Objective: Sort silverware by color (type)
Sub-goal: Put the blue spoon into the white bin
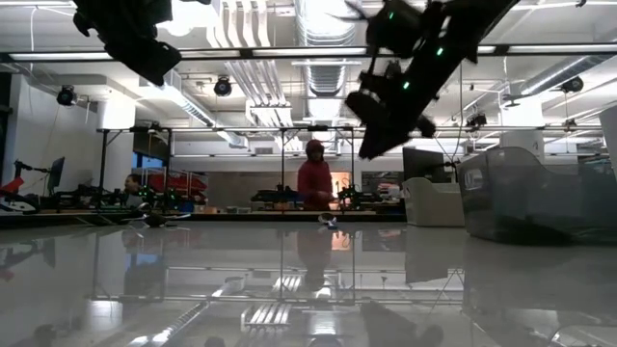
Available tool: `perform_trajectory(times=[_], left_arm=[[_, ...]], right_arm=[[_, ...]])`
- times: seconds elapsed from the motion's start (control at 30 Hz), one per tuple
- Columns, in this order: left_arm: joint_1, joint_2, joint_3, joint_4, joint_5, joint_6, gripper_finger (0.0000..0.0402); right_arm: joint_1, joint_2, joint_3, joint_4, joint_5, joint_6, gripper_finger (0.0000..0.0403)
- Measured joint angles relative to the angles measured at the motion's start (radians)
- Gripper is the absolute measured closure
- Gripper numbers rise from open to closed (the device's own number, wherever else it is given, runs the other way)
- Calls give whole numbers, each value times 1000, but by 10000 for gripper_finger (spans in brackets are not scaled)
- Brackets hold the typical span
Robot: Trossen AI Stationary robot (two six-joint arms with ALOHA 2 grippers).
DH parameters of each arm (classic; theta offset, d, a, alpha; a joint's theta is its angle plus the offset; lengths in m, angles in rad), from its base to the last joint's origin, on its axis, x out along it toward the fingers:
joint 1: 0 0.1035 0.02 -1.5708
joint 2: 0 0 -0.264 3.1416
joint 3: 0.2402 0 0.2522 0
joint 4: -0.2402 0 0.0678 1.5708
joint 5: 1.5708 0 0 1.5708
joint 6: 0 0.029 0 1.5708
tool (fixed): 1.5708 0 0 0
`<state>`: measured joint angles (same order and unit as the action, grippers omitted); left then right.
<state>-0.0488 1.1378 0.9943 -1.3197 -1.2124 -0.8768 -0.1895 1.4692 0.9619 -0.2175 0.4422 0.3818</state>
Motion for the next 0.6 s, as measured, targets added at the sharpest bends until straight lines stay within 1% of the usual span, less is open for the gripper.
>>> perform_trajectory(times=[0.13, 0.23, 0.37, 0.53, 0.6], left_arm=[[0, 0, 0, 0, 0, 0, 322], [0, 0, 0, -1, 0, 0, 322], [0, 0, 0, -1, -1, 3, 322], [0, 0, 0, -6, -1, 3, 322], [0, 0, 0, -7, -1, 10, 322]], right_arm=[[-54, 109, 0, 122, -134, 35, 326], [-73, 180, -1, 235, -188, 80, 326], [-78, 242, 4, 356, -204, 80, 326], [-86, 296, 58, 353, -207, 96, 315], [-91, 319, 88, 336, -207, 154, 305]])
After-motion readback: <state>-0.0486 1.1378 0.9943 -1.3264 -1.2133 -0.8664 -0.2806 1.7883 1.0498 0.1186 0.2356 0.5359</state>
